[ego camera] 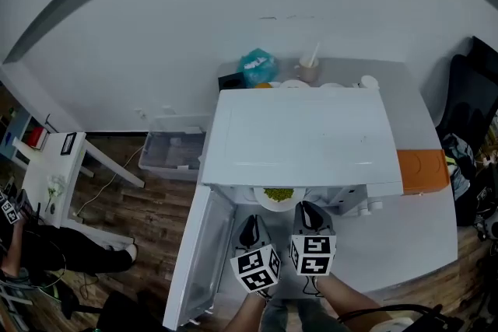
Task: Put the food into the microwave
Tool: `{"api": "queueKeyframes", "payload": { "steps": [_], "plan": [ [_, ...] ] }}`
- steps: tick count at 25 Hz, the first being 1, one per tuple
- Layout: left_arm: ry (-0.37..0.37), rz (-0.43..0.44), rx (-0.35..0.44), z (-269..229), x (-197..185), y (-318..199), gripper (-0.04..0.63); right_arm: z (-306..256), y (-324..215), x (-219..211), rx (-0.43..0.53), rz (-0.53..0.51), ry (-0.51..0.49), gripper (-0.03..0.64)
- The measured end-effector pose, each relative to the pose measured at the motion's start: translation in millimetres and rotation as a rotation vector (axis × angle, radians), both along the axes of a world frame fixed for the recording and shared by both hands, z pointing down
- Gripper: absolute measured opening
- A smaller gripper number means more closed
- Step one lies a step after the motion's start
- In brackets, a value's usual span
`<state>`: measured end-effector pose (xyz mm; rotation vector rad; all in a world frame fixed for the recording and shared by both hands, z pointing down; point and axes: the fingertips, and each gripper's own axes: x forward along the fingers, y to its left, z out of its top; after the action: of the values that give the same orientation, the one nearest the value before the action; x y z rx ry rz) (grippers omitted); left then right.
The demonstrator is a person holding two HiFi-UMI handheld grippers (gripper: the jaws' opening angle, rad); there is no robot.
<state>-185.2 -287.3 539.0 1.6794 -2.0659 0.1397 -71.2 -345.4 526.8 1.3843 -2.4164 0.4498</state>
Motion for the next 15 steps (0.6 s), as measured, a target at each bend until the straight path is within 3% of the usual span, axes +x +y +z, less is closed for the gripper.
{"api": "queueKeyframes", "payload": {
  "steps": [5,15],
  "plan": [
    [0.004,0.023,-0.001,-11.6,10.0,23.0,0.006,-2.7,25.4,7.6,-0.018,-0.031,0.016,0.026],
    [0.015,0.077,-0.012,-23.4,28.8,55.8,0.005,-15.9,61.1,19.0,-0.023,-0.055,0.013,0.018]
  ]
}}
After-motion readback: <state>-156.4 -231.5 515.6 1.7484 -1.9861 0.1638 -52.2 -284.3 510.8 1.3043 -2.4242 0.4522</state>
